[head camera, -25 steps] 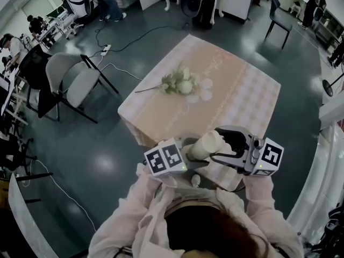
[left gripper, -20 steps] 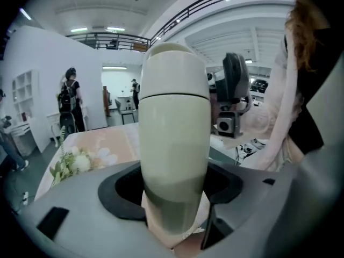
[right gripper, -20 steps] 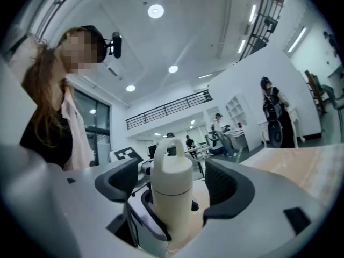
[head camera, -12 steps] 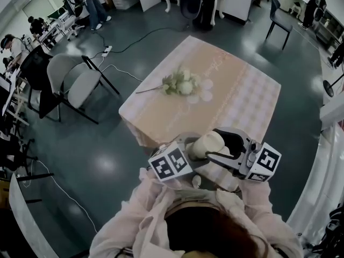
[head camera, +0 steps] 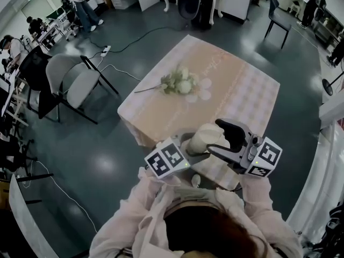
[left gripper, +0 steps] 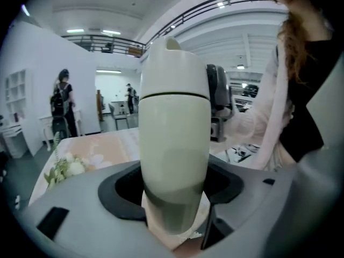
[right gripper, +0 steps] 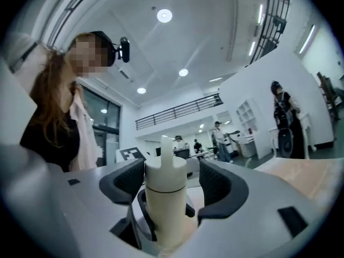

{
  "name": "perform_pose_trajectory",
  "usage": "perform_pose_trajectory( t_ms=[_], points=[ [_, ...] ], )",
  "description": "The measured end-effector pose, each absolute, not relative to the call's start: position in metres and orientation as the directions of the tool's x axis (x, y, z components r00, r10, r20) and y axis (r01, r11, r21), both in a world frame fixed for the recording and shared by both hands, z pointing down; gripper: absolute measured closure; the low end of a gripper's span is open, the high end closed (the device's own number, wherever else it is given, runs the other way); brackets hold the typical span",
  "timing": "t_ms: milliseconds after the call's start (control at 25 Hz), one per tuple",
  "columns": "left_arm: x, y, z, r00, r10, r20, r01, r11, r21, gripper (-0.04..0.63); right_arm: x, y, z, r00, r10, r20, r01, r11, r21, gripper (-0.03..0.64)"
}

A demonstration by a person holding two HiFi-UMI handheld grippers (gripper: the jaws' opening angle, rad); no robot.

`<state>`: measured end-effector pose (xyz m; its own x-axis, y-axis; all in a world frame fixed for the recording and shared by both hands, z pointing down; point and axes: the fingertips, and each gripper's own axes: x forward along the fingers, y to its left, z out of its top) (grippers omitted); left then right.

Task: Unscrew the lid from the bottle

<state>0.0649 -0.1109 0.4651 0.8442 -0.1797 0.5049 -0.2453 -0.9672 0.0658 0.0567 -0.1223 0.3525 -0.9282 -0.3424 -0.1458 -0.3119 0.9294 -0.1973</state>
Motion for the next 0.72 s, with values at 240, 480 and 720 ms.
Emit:
perform_pose_trajectory(
  t_ms=[240,480,720],
  points=[
    [0.063,-0.124,0.483,0.789,-0.26,0.557,-0.333,-0.942,0.031,0.279,0.043,-0.133,0.371,-0.886,-0.464,-0.03,-0.452,0.874,-0.177,0.322],
    [0.065,-0.082,0.477,0.847,0.027,0.532,-0.03,-0.995,0.098,0.278,0.038,-0.095,0.365,-0.984,-0.151,-0.092,-0.143,0.986,-0.086,0.325],
    [0.065,-0.075,0.474,0.86,0.09,0.502,0.033,-0.992,0.121,0.279,0.042,-0.095,0.363,-0.983,-0.091,-0.16,-0.07,0.989,-0.128,0.305]
  ],
)
